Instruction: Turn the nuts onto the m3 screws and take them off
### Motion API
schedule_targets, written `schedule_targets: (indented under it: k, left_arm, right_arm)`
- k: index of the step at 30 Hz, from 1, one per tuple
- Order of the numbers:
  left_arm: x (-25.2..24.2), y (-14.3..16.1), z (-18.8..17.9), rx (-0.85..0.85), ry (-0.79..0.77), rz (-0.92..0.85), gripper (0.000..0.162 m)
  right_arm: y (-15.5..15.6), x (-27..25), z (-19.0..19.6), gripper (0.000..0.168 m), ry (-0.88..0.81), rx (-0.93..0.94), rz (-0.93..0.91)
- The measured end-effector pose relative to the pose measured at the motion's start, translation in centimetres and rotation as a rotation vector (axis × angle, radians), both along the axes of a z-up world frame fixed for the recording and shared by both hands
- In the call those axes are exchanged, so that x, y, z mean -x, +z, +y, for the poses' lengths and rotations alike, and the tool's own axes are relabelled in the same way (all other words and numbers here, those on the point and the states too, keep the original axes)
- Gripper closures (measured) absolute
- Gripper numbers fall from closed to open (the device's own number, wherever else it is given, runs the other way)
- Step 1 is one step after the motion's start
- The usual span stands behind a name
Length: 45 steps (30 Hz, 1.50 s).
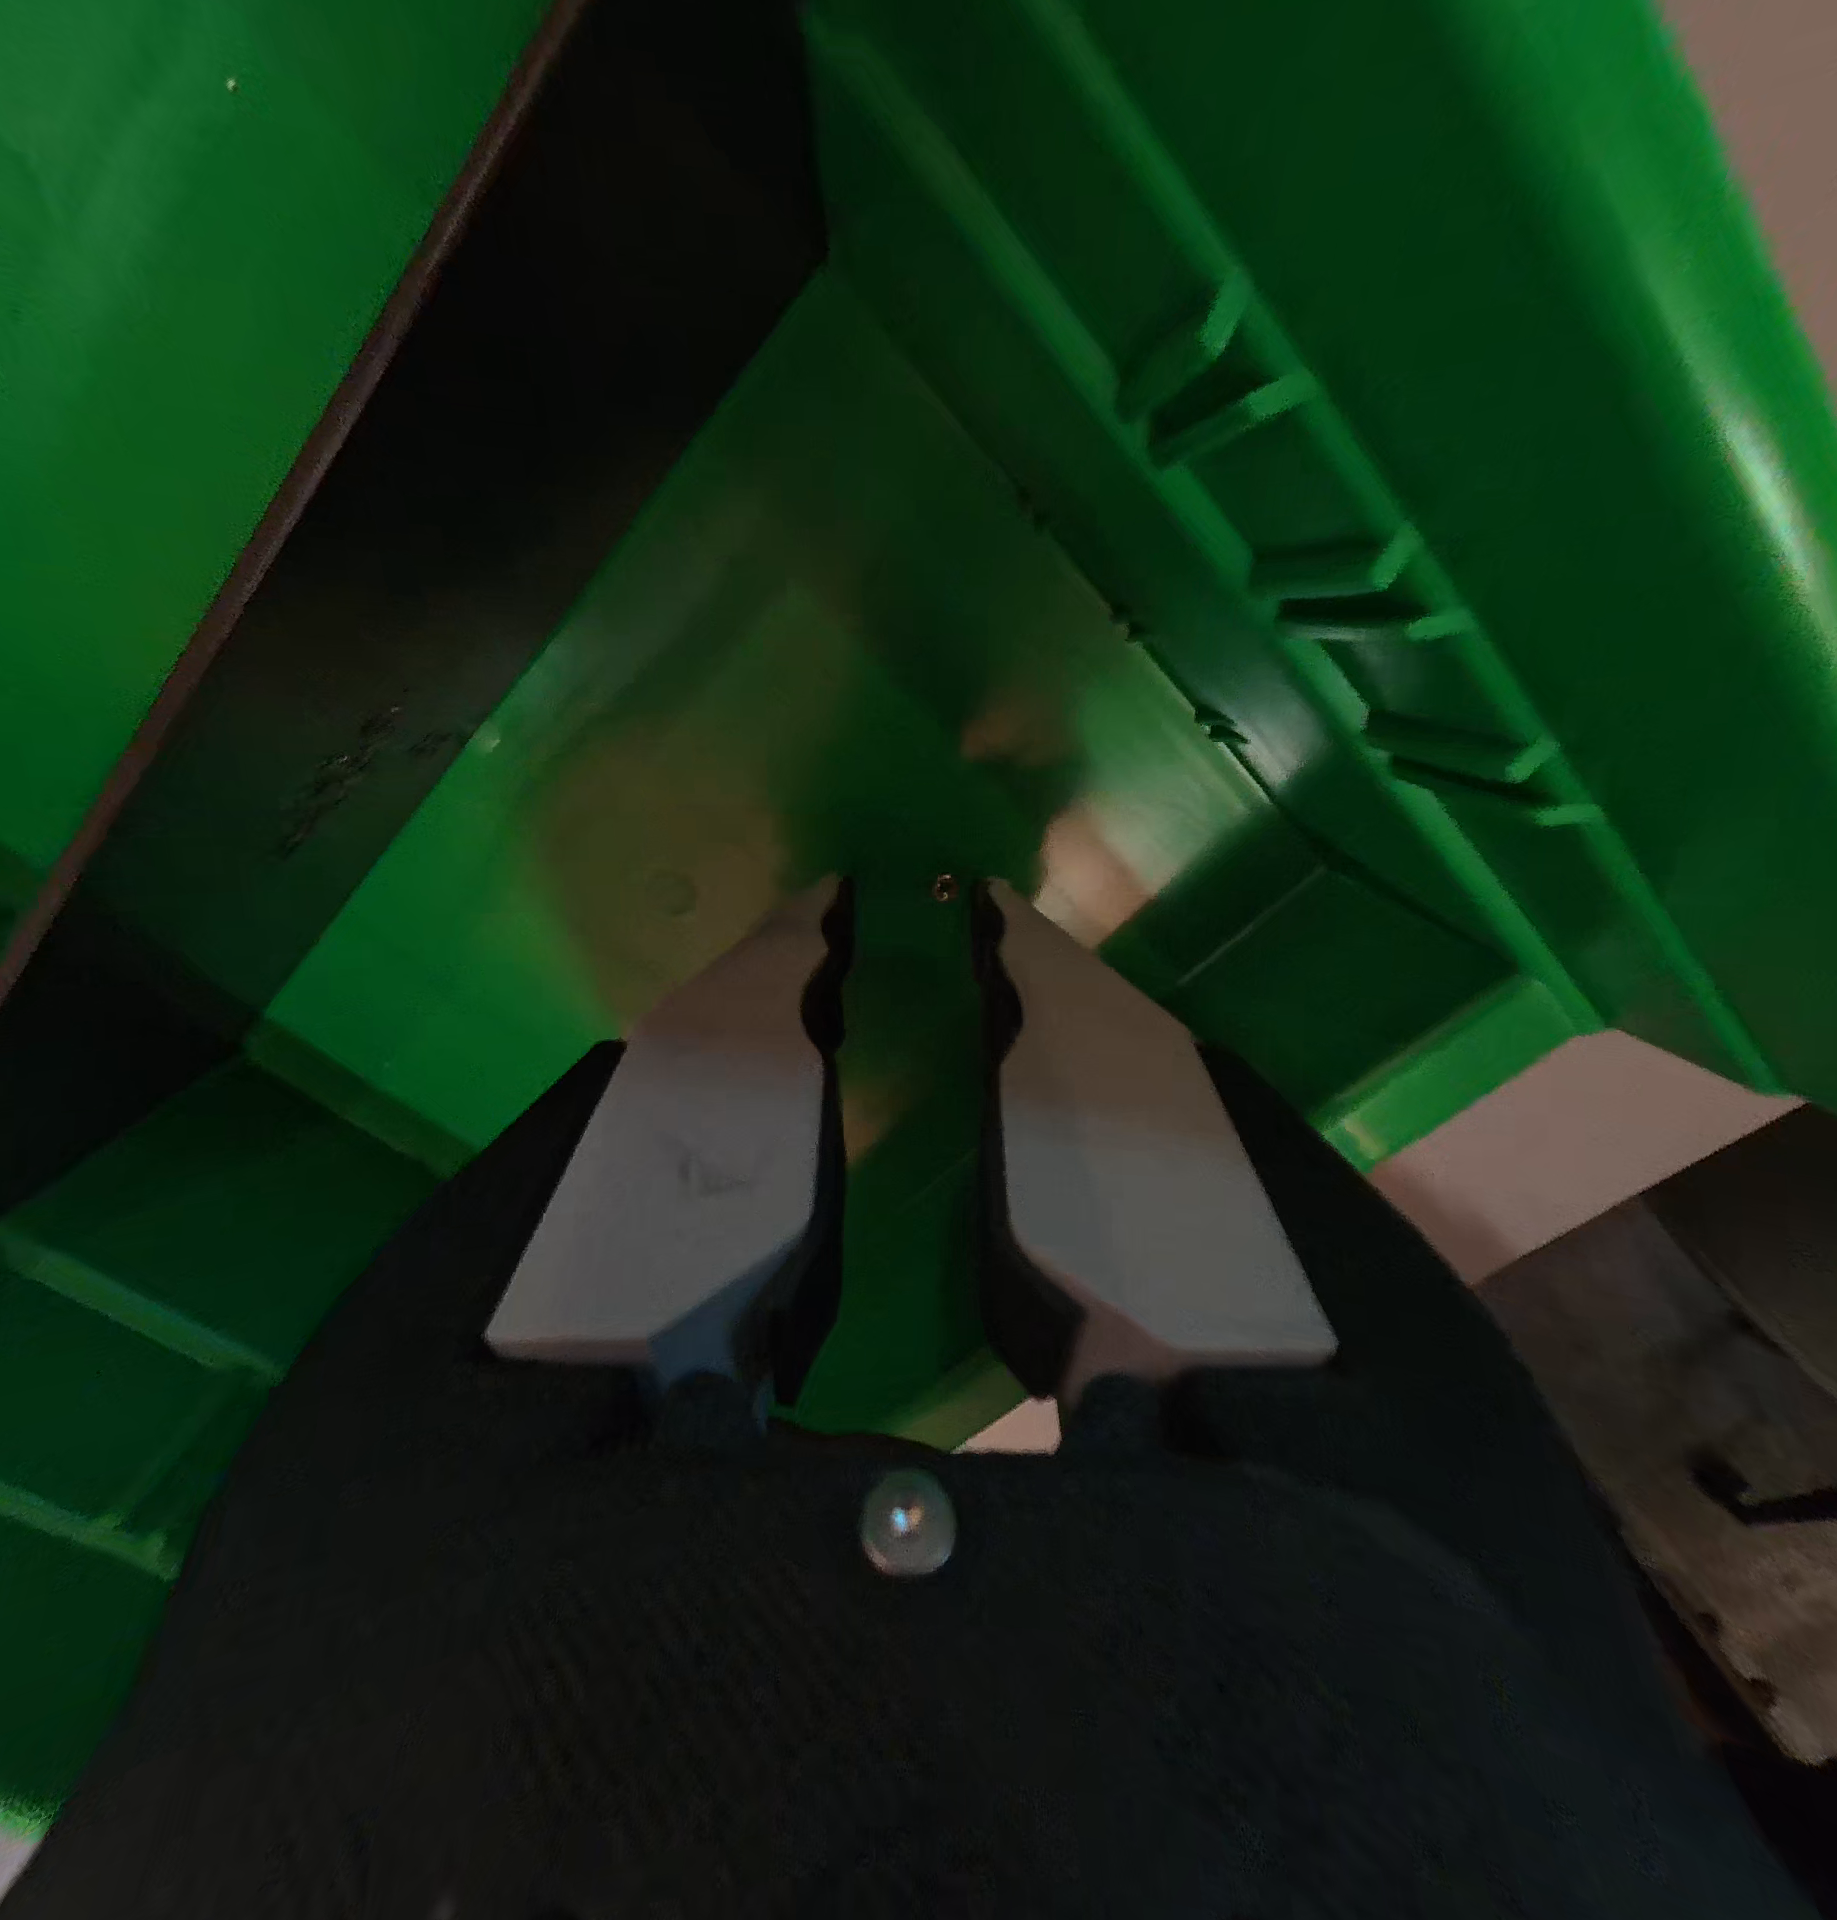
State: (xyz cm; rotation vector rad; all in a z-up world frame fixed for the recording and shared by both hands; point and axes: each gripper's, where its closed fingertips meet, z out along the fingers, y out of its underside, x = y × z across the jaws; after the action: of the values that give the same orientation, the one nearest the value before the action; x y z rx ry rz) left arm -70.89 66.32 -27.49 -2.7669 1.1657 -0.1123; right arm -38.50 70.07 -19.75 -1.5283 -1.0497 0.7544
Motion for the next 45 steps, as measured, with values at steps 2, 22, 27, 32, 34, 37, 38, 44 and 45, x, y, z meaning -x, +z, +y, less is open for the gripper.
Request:
schedule_targets:
  k: [2,22,27,32,34,37,38,44,45]
  left_arm:
    - [0.08,-0.03,0.03,-0.002,0.003,0.001,0.143]
    - [-0.4,-0.19,-0.61,-0.024,-0.058,0.107,0.157]
    - [-0.36,-0.17,-0.57,-0.015,-0.064,0.093,0.158]
    - [-0.18,-0.14,-0.53,-0.015,-0.057,0.069,0.159]
    - [0.03,-0.03,-0.51,-0.013,-0.054,0.061,0.16]
    - [0.22,0.5,-0.3,-0.022,-0.044,0.041,0.162]
    - [0.22,0.61,-0.36,-0.019,-0.045,0.036,0.162]
    - [0.25,0.5,-0.54,-0.014,-0.045,0.03,0.158]
    - [0.01,0.57,-0.61,-0.013,-0.047,0.013,0.156]
  right_arm:
    - [0.01,-0.01,0.0,0.133,0.0,-0.001,0.0]
    - [-0.01,0.06,-0.08,0.134,0.003,-0.003,-0.002]
    - [-0.01,0.07,-0.14,0.134,0.004,-0.004,-0.003]
    - [-0.03,0.13,-0.22,0.134,0.009,-0.004,-0.005]
    - [-0.03,0.13,-0.23,0.134,0.009,-0.004,-0.005]
    - [-0.04,0.14,-0.22,0.134,0.01,-0.001,-0.004]
    - [-0.04,0.14,-0.22,0.134,0.011,0.0,-0.004]
    - [-0.06,0.17,-0.24,0.134,0.012,-0.001,-0.006]
    - [-0.05,0.16,-0.24,0.134,0.011,-0.001,-0.005]
